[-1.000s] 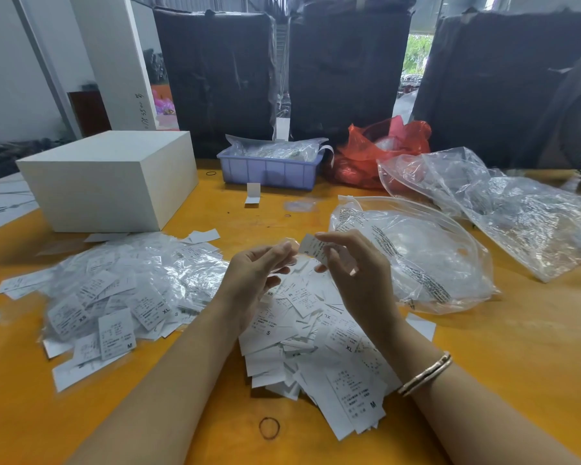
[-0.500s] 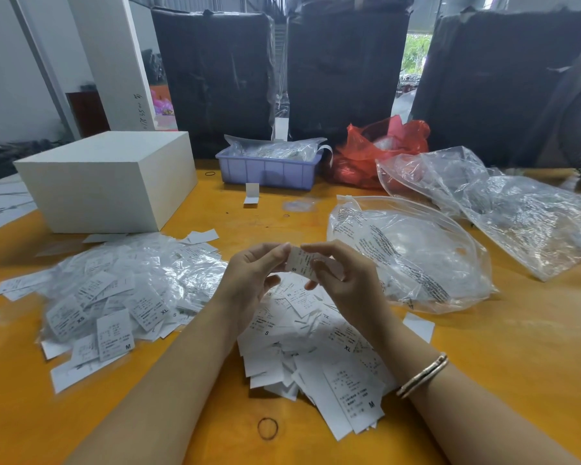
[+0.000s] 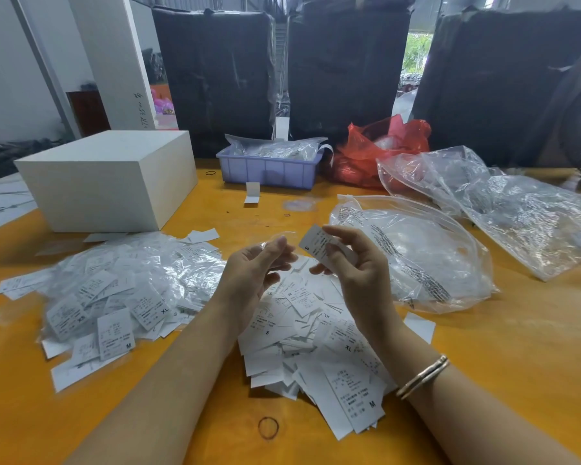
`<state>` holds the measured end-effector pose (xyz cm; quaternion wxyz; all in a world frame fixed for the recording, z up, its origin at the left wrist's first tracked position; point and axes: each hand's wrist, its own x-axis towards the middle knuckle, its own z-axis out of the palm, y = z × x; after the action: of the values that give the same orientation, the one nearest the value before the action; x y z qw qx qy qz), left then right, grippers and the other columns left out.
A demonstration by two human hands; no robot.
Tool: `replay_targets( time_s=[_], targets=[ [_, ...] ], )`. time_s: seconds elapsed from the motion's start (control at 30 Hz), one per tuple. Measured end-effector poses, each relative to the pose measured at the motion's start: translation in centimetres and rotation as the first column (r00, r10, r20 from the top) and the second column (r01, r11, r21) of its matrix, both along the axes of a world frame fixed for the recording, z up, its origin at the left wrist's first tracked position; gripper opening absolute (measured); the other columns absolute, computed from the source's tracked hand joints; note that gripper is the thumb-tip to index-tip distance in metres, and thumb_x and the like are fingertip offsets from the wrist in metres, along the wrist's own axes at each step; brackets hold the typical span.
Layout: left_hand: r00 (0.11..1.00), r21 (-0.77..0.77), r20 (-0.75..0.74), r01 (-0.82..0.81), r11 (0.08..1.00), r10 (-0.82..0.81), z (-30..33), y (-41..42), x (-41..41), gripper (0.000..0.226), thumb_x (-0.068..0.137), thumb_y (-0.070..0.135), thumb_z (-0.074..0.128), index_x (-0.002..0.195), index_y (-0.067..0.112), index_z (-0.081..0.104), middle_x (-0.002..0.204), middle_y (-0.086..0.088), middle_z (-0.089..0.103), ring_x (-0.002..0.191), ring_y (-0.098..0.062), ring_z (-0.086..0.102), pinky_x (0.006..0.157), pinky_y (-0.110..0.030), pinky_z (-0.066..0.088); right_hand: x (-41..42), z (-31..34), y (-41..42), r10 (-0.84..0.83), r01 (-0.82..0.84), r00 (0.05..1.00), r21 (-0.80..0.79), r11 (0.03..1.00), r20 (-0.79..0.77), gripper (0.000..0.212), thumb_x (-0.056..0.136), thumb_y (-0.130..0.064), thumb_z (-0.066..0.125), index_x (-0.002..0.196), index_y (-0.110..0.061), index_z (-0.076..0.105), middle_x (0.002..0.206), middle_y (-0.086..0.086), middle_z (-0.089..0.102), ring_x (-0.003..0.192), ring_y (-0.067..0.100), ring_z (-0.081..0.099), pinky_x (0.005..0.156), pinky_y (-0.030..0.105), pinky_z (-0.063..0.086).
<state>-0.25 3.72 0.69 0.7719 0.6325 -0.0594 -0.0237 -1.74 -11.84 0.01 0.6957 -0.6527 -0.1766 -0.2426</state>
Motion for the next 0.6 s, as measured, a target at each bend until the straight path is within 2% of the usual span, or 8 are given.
replay_targets(
  time_s=[0.17, 0.37, 0.47, 0.6],
  targets=[
    [1.0, 0.017, -0.008, 0.013, 1.0, -0.013, 0.02, -0.16, -0.09, 0.022, 0.066, 0.046, 0.066, 0.063, 0.026, 0.075, 0.076, 0.004, 0.072, 0.07, -0.002, 0.065, 0.076, -0.03, 0.042, -0.09, -0.2, 0.22, -0.102, 0.118, 0.988, -0.138, 0.983, 0.115, 0.024, 0.089, 0.005, 0.055, 0.104, -0.012, 0.061, 0.095, 0.011, 0.064, 0.074, 0.019, 0.068, 0.061, 0.017, 0.052],
    [1.0, 0.024, -0.013, 0.012, 1.0, -0.012, 0.0, -0.16, -0.11, 0.023, 0.067, 0.045, 0.066, 0.07, 0.026, 0.077, 0.081, 0.004, 0.074, 0.07, -0.002, 0.066, 0.076, -0.029, 0.042, 0.19, -0.32, 0.2, -0.201, 0.227, 0.964, -0.15, 0.962, 0.172, 0.022, 0.089, 0.003, 0.057, 0.104, -0.013, 0.062, 0.095, 0.007, 0.064, 0.078, 0.014, 0.068, 0.062, 0.016, 0.053],
    [1.0, 0.019, -0.018, 0.013, 1.0, -0.013, 0.05, -0.16, -0.18, 0.021, 0.064, 0.044, 0.068, 0.072, 0.026, 0.077, 0.081, 0.004, 0.074, 0.075, -0.006, 0.065, 0.076, -0.029, 0.041, 0.17, -0.5, 0.24, -0.195, 0.235, 0.96, -0.202, 0.951, 0.199, 0.023, 0.088, 0.003, 0.057, 0.103, -0.015, 0.061, 0.094, 0.008, 0.065, 0.071, 0.009, 0.068, 0.06, 0.022, 0.055],
    [1.0, 0.041, -0.005, -0.008, 0.999, 0.008, 0.06, -0.06, -0.08, 0.015, 0.065, 0.041, 0.07, 0.072, 0.029, 0.077, 0.08, 0.005, 0.073, 0.073, -0.002, 0.064, 0.076, -0.029, 0.04, 0.03, -0.41, 0.48, -0.112, 0.146, 0.978, -0.193, 0.97, 0.176, 0.025, 0.087, 0.006, 0.056, 0.104, -0.013, 0.061, 0.092, 0.007, 0.063, 0.071, 0.009, 0.068, 0.06, 0.021, 0.056]
  ],
)
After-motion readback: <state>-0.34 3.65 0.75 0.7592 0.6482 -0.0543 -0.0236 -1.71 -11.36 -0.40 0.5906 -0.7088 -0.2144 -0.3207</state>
